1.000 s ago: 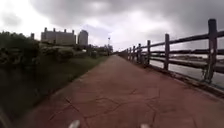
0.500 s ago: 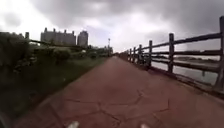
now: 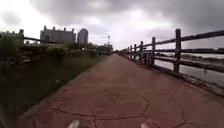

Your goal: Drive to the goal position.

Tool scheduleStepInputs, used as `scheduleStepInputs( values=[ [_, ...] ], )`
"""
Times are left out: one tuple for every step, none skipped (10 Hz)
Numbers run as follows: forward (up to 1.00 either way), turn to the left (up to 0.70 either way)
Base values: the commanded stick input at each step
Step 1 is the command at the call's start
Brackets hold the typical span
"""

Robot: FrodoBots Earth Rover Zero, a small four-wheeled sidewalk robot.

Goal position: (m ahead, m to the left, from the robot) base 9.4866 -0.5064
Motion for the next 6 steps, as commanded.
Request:
scheduleStepInputs(
  values=[
    [0.70, 0.00],
    [0.70, 0.00],
    [0.70, 0.00],
    [0.70, 0.00],
    [0.70, 0.00],
    [0.70, 0.00]
  ],
)
